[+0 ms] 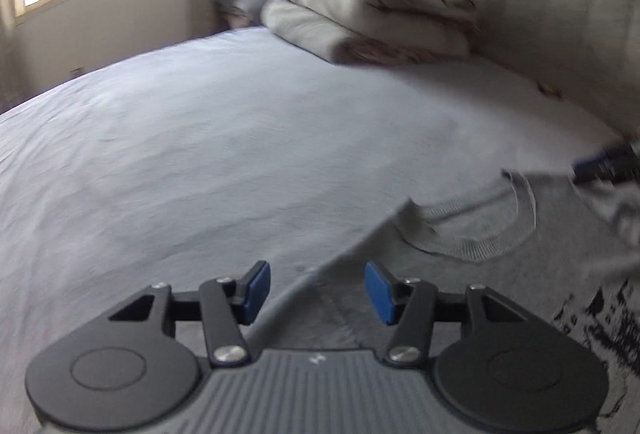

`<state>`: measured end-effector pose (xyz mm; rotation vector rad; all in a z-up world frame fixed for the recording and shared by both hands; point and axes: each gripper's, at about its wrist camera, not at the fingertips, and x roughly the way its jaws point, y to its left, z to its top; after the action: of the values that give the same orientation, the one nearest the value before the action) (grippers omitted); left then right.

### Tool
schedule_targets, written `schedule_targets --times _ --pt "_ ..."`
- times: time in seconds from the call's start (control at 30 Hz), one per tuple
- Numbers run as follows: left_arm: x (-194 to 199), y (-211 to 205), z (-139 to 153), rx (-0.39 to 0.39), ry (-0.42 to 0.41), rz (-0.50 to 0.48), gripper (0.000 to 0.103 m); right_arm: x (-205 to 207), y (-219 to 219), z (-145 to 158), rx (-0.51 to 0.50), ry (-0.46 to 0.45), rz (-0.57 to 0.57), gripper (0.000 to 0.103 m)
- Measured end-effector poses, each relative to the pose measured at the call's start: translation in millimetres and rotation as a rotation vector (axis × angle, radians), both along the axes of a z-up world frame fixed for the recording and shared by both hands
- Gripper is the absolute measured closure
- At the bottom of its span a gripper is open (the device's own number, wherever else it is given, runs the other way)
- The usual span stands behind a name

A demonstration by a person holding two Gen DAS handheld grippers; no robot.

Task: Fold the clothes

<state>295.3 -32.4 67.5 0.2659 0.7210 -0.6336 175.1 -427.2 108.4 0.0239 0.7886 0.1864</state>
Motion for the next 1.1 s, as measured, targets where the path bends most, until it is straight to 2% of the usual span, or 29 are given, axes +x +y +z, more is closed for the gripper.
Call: schedule_targets --times 0.1,0.17,0.2,0.23,0.3,0.37,0.5,0.67,0.77,0.93,1.1 --pt "13.5 -17.2 -15.6 0.055 0.034 -0.030 0.060 9.0 -2.2 -7.0 -0.005 0.026 0.013 0.061" --pt "17.3 -20.1 -22.4 0.071 0.041 -0.044 0.070 8.3 -5.7 -9.3 0.026 0.033 0.045 0.069" --pt "17.4 -20.6 -25.3 0.079 0.037 -0.051 0.078 8.5 -5.2 -10.6 0.025 0.035 0.066 0.070" --pt "17.5 -20.7 -27.8 0.084 0.032 -0.062 0.090 8.2 -4.9 -11.1 0.022 0.035 0.082 0.075" --pt "13.9 -18.0 -29.6 0.068 0.023 -0.083 0.099 9.6 -4.1 -12.7 0.036 0.036 0.099 0.087" --pt "6.0 -16.5 -30.2 0.063 -0.008 -0.085 0.101 9.3 1.4 -13.8 0.020 0.027 0.119 0.094" --pt "-1.4 -11.4 -26.9 0.044 -0.060 -0.063 0.102 5.2 6.8 -8.5 -0.046 -0.012 0.103 0.096" --pt "7.9 -3.0 -12.8 0.026 -0.140 0.046 0.102 9.0 8.8 0.6 -0.141 -0.061 0.047 0.096" --pt "13.1 -10.5 -9.0 0.042 -0.178 0.080 0.102 18.2 17.5 4.3 -0.201 -0.079 0.028 0.097" --pt "24.1 -18.6 -10.5 0.058 -0.198 0.135 0.102 35.9 32.7 7.2 -0.297 -0.090 -0.012 0.097" --pt "27.9 -17.9 -10.3 0.051 -0.220 0.181 0.103 50.6 38.7 13.1 -0.352 -0.127 -0.074 0.099"
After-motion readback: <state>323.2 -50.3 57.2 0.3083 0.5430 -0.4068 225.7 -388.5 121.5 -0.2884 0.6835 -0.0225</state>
